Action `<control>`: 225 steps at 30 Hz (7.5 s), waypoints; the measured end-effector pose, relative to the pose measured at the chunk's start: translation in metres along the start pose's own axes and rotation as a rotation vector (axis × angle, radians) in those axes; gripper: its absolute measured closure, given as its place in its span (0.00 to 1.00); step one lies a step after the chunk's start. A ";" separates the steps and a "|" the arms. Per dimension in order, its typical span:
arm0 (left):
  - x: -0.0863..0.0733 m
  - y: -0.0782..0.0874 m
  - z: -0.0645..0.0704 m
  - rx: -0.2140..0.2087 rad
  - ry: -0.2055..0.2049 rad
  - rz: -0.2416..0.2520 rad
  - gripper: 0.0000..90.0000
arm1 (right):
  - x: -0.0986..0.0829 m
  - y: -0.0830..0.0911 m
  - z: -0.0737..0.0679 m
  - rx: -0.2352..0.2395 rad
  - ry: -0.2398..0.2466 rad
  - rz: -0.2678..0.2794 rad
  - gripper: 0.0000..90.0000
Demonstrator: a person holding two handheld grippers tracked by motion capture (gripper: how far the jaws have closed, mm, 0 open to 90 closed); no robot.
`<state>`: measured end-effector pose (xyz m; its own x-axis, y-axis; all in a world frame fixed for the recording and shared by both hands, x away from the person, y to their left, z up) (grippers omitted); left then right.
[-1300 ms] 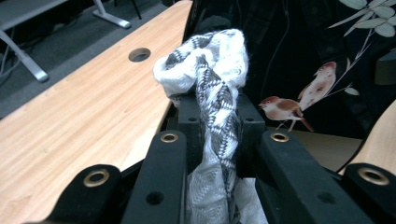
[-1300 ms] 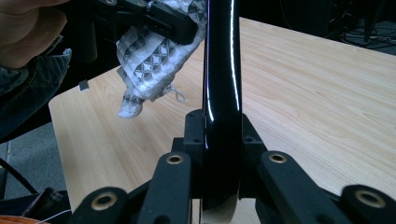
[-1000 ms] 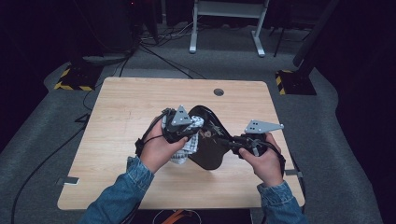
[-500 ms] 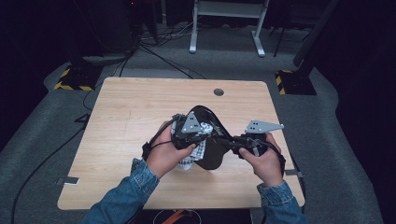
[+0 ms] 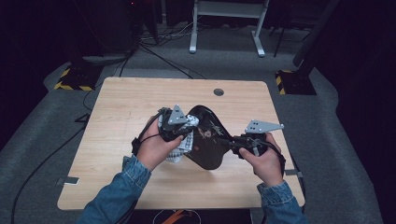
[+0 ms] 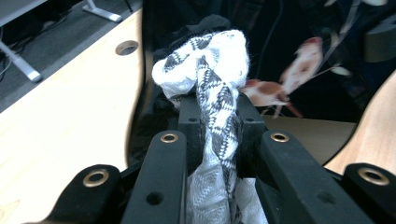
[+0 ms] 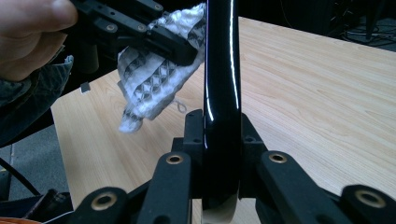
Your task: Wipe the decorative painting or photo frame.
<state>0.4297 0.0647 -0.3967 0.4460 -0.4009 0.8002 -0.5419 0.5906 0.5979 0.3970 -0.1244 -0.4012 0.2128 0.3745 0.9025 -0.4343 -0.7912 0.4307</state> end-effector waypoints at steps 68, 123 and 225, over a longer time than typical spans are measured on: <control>-0.024 -0.014 -0.015 -0.032 0.081 -0.014 0.86 | -0.001 -0.001 -0.001 -0.005 -0.026 0.007 0.88; -0.036 -0.022 -0.015 0.017 0.060 -0.055 0.86 | -0.001 -0.001 0.000 0.006 -0.037 0.000 0.87; -0.052 -0.037 -0.041 0.015 0.090 -0.115 0.85 | -0.005 0.004 -0.004 -0.021 -0.079 0.018 0.86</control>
<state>0.4550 0.0924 -0.4626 0.5674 -0.4004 0.7195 -0.4938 0.5338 0.6865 0.3913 -0.1273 -0.4039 0.2728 0.3208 0.9070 -0.4566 -0.7867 0.4156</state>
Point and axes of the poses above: each handheld gripper's, and its own axes: y roughly backward along the jaws, x roughly out of its top, z roughly to its right, the point moved 7 cm from there along -y, roughly forward along the jaws, and after that the axes turned 11 degrees about y, right-handed, at the moved point
